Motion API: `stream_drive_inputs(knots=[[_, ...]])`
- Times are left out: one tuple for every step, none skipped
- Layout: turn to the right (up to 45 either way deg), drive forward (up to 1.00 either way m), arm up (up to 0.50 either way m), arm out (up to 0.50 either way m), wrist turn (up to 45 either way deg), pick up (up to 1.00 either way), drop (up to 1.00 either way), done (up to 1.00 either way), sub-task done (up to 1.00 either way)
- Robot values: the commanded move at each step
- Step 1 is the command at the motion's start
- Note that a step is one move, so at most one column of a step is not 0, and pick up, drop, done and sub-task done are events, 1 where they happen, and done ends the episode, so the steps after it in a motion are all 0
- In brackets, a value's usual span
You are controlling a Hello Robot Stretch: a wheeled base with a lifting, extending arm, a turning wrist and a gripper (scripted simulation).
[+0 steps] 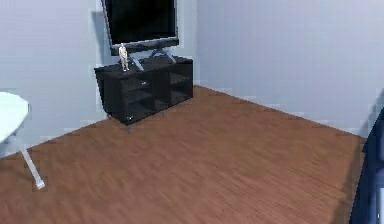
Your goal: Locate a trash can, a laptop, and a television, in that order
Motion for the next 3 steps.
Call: stream_drive_inputs(knots=[[30.0, 0.00, 0.00, 0.00, 0.0, 0.00, 0.00, 0.00, 0.00], [0.0, 0.20, 0.00, 0.00, 0.0, 0.00, 0.00, 0.00, 0.00], [39.0, 0.00, 0.00, 0.00, 0.0, 0.00, 0.00, 0.00, 0.00]])
